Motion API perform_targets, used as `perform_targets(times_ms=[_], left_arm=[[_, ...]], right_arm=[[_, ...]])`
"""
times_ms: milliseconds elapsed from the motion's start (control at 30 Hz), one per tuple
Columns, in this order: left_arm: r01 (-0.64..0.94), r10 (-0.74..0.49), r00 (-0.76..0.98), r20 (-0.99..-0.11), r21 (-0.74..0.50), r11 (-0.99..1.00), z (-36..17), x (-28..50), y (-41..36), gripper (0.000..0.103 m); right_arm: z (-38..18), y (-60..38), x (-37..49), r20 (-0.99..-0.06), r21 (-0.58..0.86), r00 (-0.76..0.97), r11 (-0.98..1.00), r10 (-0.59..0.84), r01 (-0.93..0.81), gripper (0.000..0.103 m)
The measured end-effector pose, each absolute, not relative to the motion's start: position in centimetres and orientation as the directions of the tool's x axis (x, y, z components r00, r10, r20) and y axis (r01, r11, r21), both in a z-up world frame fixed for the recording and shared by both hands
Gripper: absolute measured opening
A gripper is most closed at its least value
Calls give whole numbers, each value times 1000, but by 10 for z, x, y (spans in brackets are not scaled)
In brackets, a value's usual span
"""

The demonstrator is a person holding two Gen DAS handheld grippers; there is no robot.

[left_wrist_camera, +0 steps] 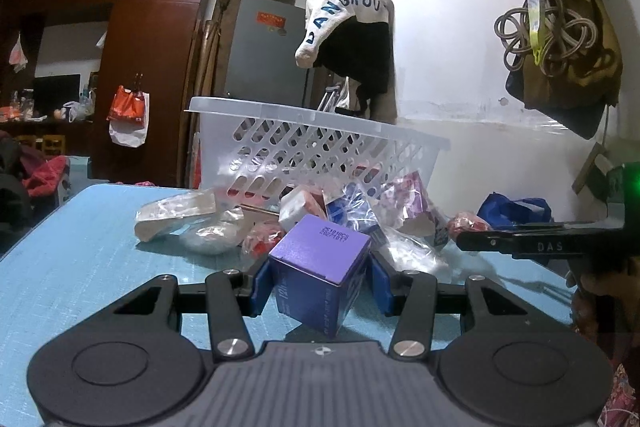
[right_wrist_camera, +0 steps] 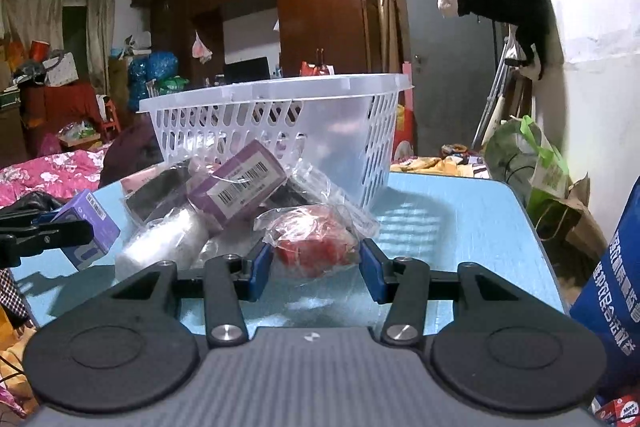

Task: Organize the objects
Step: 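Drop the lavender cube in with the left tool while the right drops the red bag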

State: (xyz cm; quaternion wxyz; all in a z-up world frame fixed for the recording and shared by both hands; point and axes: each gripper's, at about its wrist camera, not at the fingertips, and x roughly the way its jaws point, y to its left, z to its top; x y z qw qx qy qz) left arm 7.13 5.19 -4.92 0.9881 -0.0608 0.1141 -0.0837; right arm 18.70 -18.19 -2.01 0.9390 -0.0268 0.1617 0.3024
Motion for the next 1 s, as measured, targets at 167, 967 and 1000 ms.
perform_targets(times_ms=[167,967,1000], left_arm=[[157,-186,956,-226,-142,977,-51,73,51,54],[156,-211,928,-306,-195,968,106,240,74,91],[134,-191,925,-329,-189,973,101,244,74,99]], right_arm=[[-21,-183,186,-304,53,770,817,561,-575,51],[116,-90,262,-287,-96,795,810,535,-579,64],[112,-92,263,-290,-94,804,820,520,-564,85]])
